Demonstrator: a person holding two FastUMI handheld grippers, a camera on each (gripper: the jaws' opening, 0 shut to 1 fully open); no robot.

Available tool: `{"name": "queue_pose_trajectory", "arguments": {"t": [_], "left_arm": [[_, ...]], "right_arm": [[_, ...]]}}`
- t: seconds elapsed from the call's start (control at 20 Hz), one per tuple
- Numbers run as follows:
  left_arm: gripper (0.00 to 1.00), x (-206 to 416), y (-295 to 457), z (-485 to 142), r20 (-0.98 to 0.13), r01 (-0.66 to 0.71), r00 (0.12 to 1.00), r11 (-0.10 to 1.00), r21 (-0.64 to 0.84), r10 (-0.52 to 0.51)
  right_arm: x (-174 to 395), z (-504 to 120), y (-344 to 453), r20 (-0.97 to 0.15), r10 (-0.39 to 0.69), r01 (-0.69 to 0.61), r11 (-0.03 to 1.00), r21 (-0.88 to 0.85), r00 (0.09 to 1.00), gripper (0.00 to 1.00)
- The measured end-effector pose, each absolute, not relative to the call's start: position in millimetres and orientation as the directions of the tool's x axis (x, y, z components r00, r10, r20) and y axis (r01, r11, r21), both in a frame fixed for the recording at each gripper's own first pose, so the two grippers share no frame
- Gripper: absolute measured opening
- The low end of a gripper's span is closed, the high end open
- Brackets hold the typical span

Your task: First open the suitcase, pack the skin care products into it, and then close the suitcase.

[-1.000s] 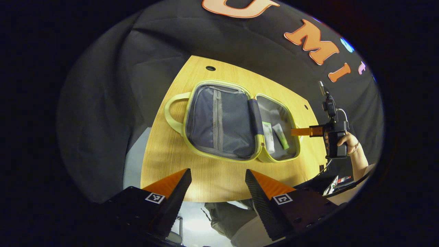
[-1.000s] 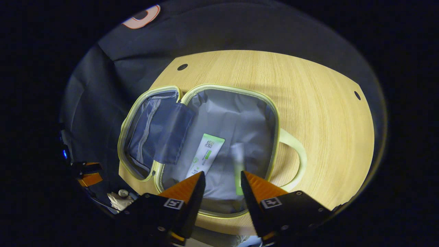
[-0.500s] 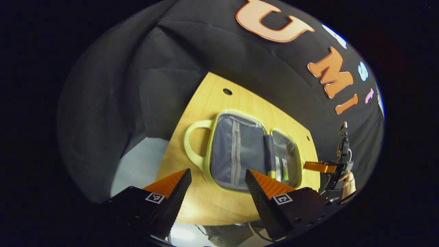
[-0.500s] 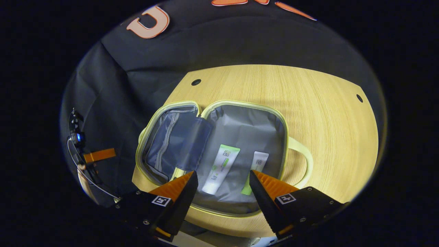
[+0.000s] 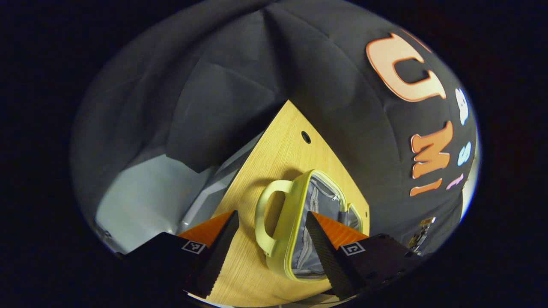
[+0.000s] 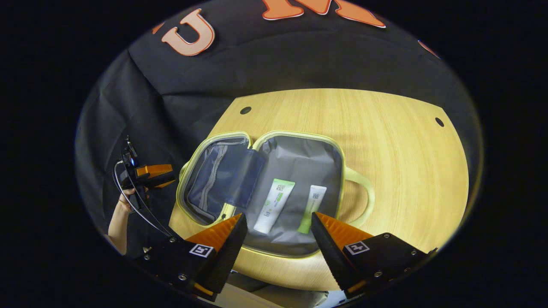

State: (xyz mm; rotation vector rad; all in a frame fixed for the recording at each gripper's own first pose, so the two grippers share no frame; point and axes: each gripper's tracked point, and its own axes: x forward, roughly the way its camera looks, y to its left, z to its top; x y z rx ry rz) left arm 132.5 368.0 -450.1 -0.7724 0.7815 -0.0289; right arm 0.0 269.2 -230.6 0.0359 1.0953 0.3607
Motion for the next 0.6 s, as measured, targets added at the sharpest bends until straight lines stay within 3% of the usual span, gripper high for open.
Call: {"name": "queue_pose_trajectory", "arguments": {"t": [0.15, 0.3, 0.4, 0.5, 0.6], "left_arm": [[0.98, 145, 366, -468, -0.604, -0.274, 0.733, 0.676, -0.684, -0.314], [0.92, 152, 361, -474, -0.592, -0.279, 0.735, 0.648, -0.709, -0.331], [0.54, 155, 367, -487, -0.636, -0.333, 0.725, 0.673, -0.661, -0.266], [0.15, 160, 361, -490, -0.656, -0.348, 0.705, 0.676, -0.650, -0.268], [0.12, 152, 355, -478, -0.662, -0.319, 0.703, 0.717, -0.620, -0.260]], "right_arm": [[-3, -226, 260, -0.861, 0.295, -0.231, 0.949, 0.214, 0.415, 0.96], [-5, -225, 247, -0.865, 0.268, -0.207, 0.959, 0.195, 0.424, 0.96], [-7, -223, 246, -0.864, 0.268, -0.196, 0.960, 0.201, 0.425, 0.96], [-6, -219, 248, -0.856, 0.276, -0.196, 0.958, 0.209, 0.437, 0.96], [-4, -215, 247, -0.847, 0.280, -0.198, 0.957, 0.211, 0.452, 0.96]]}}
